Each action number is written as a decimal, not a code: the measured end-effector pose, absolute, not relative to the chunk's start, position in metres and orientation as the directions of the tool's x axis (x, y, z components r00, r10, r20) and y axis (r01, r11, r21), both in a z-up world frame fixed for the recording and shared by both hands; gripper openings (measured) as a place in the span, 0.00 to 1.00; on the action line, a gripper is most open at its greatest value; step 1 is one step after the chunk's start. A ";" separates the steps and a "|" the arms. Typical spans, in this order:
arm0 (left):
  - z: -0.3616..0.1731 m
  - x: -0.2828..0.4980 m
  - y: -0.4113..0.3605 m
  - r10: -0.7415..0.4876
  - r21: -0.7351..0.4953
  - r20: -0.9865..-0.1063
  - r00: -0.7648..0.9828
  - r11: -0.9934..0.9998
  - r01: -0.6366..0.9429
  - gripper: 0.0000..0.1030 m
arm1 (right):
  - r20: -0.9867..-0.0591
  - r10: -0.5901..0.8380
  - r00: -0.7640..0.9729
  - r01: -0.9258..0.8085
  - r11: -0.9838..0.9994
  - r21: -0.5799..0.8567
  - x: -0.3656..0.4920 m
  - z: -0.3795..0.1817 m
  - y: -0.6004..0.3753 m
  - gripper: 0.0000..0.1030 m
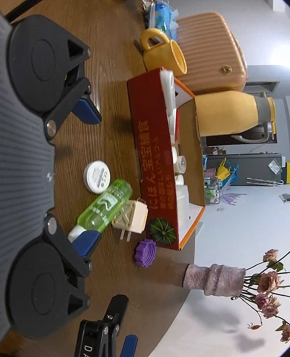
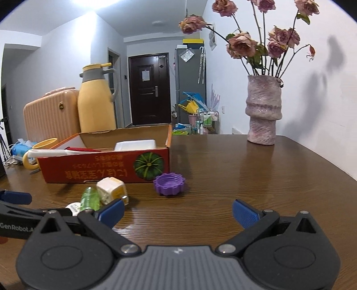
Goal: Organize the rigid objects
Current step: 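Grasp the green spray bottle with the left gripper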
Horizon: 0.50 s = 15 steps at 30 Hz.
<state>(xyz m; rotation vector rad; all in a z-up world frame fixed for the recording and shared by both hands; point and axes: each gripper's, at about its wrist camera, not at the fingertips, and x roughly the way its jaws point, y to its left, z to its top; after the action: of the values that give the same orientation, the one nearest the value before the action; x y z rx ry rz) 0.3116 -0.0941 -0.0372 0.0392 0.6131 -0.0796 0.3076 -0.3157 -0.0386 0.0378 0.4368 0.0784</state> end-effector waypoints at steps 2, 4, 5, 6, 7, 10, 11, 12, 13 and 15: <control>-0.038 0.314 -0.100 -0.063 0.015 -0.580 0.812 0.996 0.087 1.00 | -0.425 0.073 0.902 -0.056 0.997 0.050 0.309 -0.039 -0.320 1.00; -0.038 0.317 -0.106 -0.061 0.017 -0.585 0.809 0.996 0.087 1.00 | -0.430 0.065 0.901 -0.049 0.998 0.048 0.310 -0.040 -0.323 1.00; -0.038 0.318 -0.109 -0.059 0.016 -0.588 0.806 0.996 0.085 0.99 | -0.432 0.061 0.900 -0.045 0.998 0.046 0.311 -0.041 -0.324 1.00; -0.038 0.319 -0.112 -0.055 0.018 -0.592 0.804 0.997 0.081 0.98 | -0.434 0.056 0.899 -0.040 0.998 0.045 0.312 -0.041 -0.326 1.00; -0.039 0.320 -0.115 -0.052 0.016 -0.595 0.802 0.997 0.077 0.98 | -0.435 0.051 0.899 -0.035 0.998 0.044 0.312 -0.041 -0.327 1.00; -0.042 0.327 -0.124 -0.044 0.011 -0.616 0.787 0.998 0.065 0.91 | -0.438 0.039 0.898 -0.020 0.999 0.048 0.313 -0.042 -0.331 1.00; -0.043 0.330 -0.127 -0.035 0.014 -0.624 0.780 0.998 0.056 0.88 | -0.439 0.033 0.898 -0.012 0.999 0.051 0.313 -0.042 -0.332 1.00; -0.045 0.333 -0.130 -0.026 0.017 -0.633 0.774 0.999 0.047 0.81 | -0.440 0.029 0.897 -0.006 0.999 0.054 0.314 -0.042 -0.334 1.00; -0.047 0.335 -0.132 -0.017 0.020 -0.642 0.766 0.999 0.039 0.78 | -0.441 0.026 0.897 -0.001 0.998 0.056 0.314 -0.042 -0.335 1.00; -0.051 0.341 -0.134 -0.011 0.014 -0.659 0.752 1.000 0.027 0.69 | -0.444 0.021 0.896 0.006 0.998 0.061 0.315 -0.043 -0.336 1.00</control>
<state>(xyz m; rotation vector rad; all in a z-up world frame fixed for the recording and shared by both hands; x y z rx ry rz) 0.3405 -0.1342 -0.0505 0.0233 0.7191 -0.0210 0.3146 -0.3360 -0.0425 0.0611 0.4601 0.0076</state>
